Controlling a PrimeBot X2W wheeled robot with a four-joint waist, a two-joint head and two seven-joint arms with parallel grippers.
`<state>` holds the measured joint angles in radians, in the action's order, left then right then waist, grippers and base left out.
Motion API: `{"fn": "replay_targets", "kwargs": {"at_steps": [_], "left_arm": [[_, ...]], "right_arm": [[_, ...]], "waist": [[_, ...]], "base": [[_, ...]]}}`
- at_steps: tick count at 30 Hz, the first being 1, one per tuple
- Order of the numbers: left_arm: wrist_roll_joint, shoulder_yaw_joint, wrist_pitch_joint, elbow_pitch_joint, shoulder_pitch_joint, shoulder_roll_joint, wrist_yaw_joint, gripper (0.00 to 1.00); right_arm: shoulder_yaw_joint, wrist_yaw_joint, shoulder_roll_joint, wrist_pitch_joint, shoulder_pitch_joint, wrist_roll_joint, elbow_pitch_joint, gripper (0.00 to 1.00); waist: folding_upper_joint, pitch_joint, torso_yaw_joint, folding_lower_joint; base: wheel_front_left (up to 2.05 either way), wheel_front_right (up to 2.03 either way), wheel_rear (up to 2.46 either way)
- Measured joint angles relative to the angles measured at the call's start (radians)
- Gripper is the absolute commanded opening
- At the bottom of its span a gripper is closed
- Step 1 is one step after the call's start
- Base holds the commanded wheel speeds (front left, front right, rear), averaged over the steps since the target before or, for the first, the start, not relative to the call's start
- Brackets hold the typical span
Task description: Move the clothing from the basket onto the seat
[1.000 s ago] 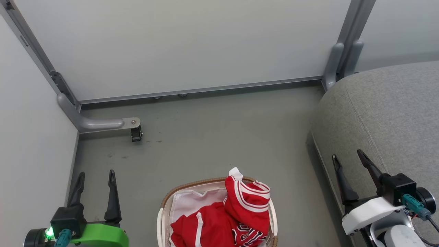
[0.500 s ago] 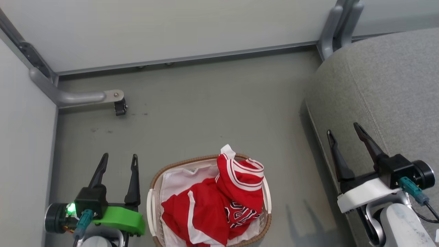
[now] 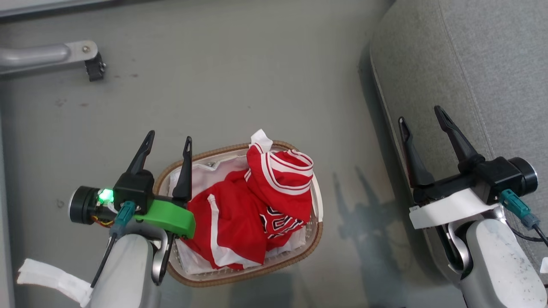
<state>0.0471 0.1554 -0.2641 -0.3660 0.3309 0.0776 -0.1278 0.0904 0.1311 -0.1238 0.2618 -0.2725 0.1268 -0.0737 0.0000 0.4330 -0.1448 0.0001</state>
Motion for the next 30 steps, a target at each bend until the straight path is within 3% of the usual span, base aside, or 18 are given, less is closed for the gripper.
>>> {"fn": "replay_targets", "kwargs": {"at_steps": [14, 30], "left_arm": [[-0.033, 0.116, 0.000, -0.168, 0.125, 0.055, -0.002, 1.00], [-0.041, 0.342, 0.000, -0.578, 0.252, 0.084, -0.003, 1.00]], "right_arm": [[0.030, 0.000, 0.035, 0.000, -0.059, 0.009, 0.008, 1.00], [0.077, 0.000, 0.062, 0.000, -0.074, 0.026, -0.020, 1.00]], "waist": [[0.0000, 0.240, -0.075, 0.0000], [0.0000, 0.367, -0.148, -0.0001]], "base": [[0.00, 0.00, 0.00], [0.00, 0.00, 0.00]]}}
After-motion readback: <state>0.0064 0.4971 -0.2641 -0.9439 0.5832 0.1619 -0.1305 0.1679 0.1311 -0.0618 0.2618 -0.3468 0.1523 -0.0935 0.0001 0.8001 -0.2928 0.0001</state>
